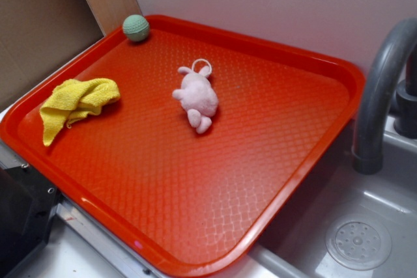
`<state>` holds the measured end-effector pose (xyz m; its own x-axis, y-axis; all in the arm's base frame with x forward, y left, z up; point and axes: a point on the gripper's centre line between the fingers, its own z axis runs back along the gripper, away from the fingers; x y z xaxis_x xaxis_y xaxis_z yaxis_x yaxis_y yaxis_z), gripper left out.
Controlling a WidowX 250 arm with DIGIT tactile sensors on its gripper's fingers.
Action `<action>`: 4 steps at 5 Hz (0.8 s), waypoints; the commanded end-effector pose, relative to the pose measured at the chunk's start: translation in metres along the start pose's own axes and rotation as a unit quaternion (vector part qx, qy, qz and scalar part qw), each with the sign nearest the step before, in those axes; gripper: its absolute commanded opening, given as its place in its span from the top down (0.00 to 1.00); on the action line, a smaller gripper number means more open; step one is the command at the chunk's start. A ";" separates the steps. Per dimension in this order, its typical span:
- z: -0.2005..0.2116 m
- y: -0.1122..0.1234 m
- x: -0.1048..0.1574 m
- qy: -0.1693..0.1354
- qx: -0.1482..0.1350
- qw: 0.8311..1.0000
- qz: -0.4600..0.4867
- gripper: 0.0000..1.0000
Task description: Grab the yellow cloth.
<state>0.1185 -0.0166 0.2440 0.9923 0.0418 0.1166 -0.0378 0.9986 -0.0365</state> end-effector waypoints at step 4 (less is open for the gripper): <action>-0.136 0.096 0.065 0.023 0.011 0.970 -0.242 0.00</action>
<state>0.1861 0.0820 0.1023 0.9110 -0.4094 0.0502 0.4097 0.9122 0.0059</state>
